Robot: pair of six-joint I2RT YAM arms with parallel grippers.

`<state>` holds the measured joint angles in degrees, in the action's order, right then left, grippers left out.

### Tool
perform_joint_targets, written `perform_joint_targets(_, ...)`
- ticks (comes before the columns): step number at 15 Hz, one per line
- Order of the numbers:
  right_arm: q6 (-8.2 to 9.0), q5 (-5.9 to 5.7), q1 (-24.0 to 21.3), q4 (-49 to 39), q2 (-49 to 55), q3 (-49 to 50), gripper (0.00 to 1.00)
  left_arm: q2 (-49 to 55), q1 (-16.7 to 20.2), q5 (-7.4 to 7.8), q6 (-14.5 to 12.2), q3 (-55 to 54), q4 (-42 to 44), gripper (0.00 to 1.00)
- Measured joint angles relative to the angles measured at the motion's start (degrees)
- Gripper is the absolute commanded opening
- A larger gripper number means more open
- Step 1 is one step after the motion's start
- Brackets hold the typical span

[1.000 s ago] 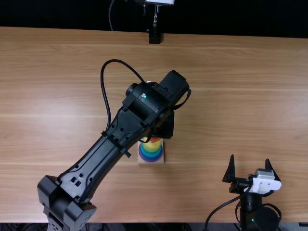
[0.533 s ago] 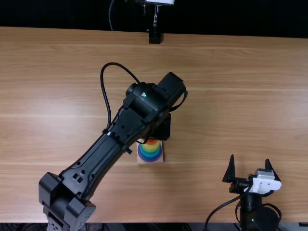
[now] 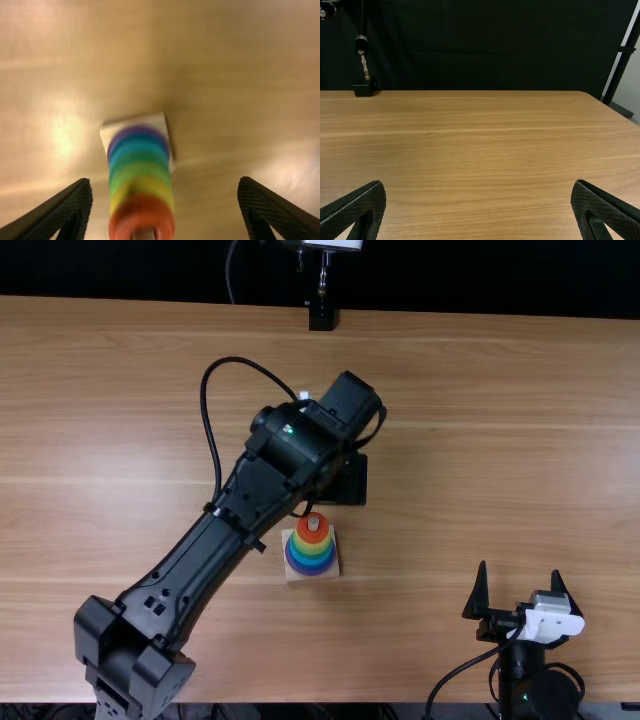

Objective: Build the Hanoi tower: stack the rings onto the peg from bottom to top in this color order: purple, dark blue, light blue, dark green, light green, yellow, orange.

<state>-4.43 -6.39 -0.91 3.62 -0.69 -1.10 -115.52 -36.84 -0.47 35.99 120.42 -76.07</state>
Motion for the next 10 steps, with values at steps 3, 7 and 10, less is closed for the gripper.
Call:
perform_joint_targets(3,-0.02,-0.02,0.0,0.0,0.0,0.0,1.00,8.5,6.9,-3.02,-3.2,-1.3,7.7,1.00)
perform_joint_targets(7,0.00,0.00,0.0,0.0,0.0,0.0,1.00,36.8,14.9,-12.59,-4.7,-24.2,23.9,1.00)
perform_joint_targets(10,0.02,-0.02,0.0,0.0,0.0,0.0,1.00,54.0,20.3,-13.22,-9.3,-54.1,47.3,1.00)
